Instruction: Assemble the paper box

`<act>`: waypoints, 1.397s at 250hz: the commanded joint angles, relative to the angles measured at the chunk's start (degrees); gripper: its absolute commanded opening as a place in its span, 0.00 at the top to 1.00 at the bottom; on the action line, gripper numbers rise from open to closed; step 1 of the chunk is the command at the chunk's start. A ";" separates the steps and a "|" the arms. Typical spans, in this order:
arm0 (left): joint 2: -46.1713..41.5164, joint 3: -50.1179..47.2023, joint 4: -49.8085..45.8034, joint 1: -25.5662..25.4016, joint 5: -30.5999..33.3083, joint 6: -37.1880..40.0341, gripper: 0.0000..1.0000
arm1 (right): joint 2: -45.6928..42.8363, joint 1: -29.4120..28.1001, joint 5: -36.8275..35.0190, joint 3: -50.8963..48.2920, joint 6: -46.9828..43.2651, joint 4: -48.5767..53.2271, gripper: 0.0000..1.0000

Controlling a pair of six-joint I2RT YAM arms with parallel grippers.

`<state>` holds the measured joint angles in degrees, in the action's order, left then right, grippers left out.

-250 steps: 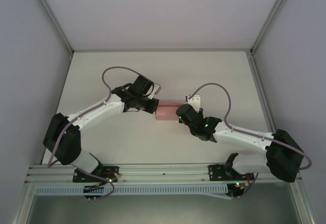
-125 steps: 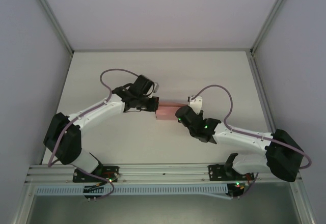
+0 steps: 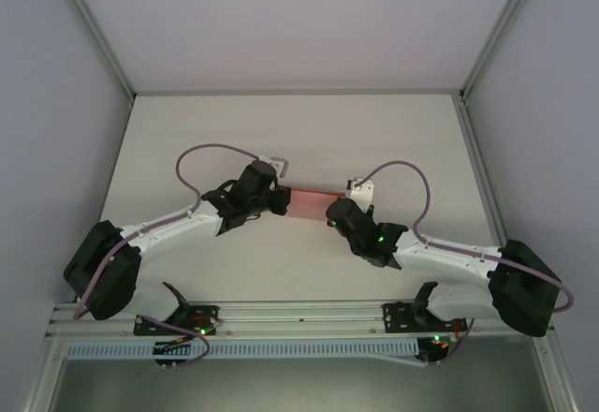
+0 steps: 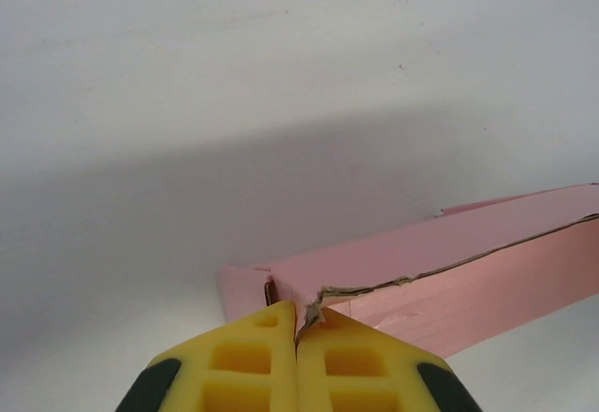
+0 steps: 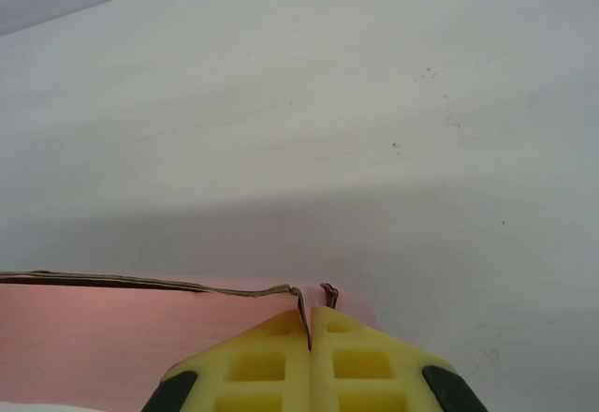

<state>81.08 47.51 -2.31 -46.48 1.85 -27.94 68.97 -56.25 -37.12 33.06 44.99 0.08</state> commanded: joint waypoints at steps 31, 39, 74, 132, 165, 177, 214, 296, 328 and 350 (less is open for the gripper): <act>2.04 -7.87 2.51 -3.47 -3.46 2.48 1.00 | 0.34 -1.11 5.30 -3.84 -2.84 -1.34 0.99; 1.92 -8.61 3.49 -4.01 -3.33 2.77 1.00 | 0.29 -1.06 5.79 -4.43 -3.34 -2.67 0.99; 0.46 -14.16 9.18 -5.67 -1.12 3.37 1.00 | -0.01 -1.13 7.07 -8.38 -6.74 -9.93 0.99; 0.17 -17.29 12.36 -6.08 2.47 3.85 1.00 | -3.69 -1.25 10.32 -11.66 -11.64 -15.09 0.87; 0.42 -16.59 11.54 -6.26 3.50 3.42 1.00 | -6.57 -1.23 11.69 -11.22 -11.85 -14.24 0.63; 0.14 -16.39 11.36 -6.34 3.75 3.46 1.00 | -8.08 -1.18 12.15 -10.84 -11.69 -13.56 0.51; -0.82 -15.65 9.58 -6.53 5.09 3.37 1.00 | -13.11 -1.17 10.41 -8.19 -8.87 -9.62 0.32; -1.04 -14.67 9.51 -7.37 5.58 3.64 1.00 | -13.83 0.77 1.97 -1.31 1.43 3.80 0.18; -0.34 -14.12 8.94 -7.44 5.80 4.09 1.00 | -12.14 6.06 5.69 -0.36 8.74 9.38 0.23; -0.31 -14.18 9.16 -7.66 5.79 4.39 1.00 | -10.95 9.05 11.74 -1.72 9.37 7.80 0.28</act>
<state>78.32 34.89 17.61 -52.73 9.58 -24.58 56.47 -50.61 -30.28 31.64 48.47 3.84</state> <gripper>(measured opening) 0.045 0.742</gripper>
